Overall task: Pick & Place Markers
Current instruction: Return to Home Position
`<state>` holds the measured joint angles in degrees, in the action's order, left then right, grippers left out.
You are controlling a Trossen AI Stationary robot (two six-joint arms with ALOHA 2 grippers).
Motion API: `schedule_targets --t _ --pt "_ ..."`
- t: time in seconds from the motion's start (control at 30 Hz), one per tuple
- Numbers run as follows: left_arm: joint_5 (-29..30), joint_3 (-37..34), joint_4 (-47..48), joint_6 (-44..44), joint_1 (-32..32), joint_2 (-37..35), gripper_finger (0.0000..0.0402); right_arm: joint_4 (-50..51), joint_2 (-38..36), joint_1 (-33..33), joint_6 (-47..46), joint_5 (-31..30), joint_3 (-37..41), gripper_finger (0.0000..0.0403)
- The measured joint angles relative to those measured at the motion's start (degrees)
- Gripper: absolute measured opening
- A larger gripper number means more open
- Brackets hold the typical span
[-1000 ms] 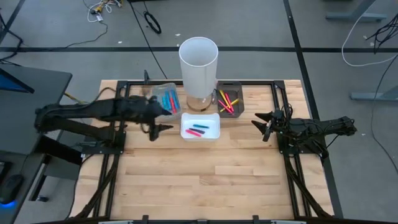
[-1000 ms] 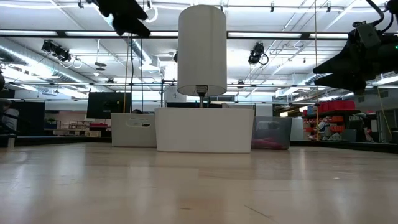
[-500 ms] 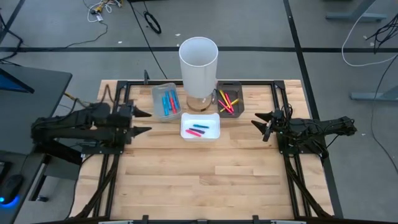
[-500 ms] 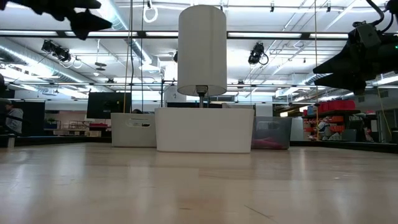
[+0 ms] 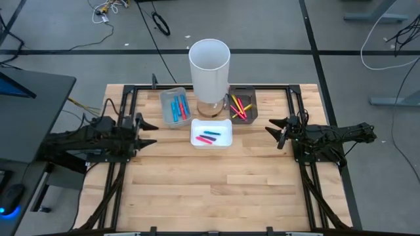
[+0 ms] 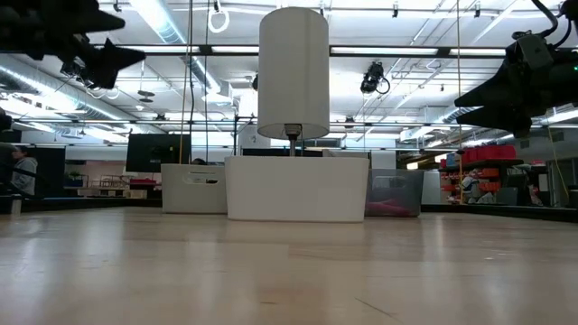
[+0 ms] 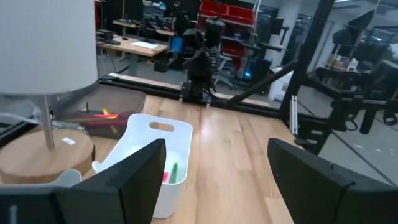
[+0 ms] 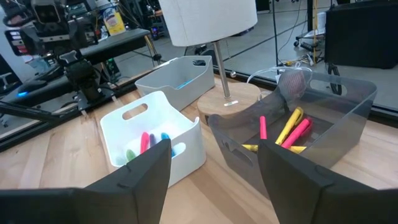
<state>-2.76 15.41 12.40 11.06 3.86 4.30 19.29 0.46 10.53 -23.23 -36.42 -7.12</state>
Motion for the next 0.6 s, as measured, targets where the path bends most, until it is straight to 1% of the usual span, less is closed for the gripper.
schedule_targets --t 0.17,0.37,0.53,0.6 --pt "0.7 -4.7 -3.6 0.3 0.2 -2.4 0.0288 0.0 0.0 0.0 0.0 0.0 0.0 0.0242" --pt "5.0 -9.5 -10.2 0.3 0.2 -4.2 0.0288 0.0 0.0 0.0 0.0 0.0 0.0 0.0242" --pt "5.3 -12.6 -13.5 0.3 0.2 -4.2 0.0288 0.0 0.0 0.0 0.0 0.0 0.0 0.0242" --pt "5.3 -14.2 -16.3 0.3 0.2 -4.2 0.0288 0.0 0.0 0.0 0.0 0.0 0.0 0.0242"
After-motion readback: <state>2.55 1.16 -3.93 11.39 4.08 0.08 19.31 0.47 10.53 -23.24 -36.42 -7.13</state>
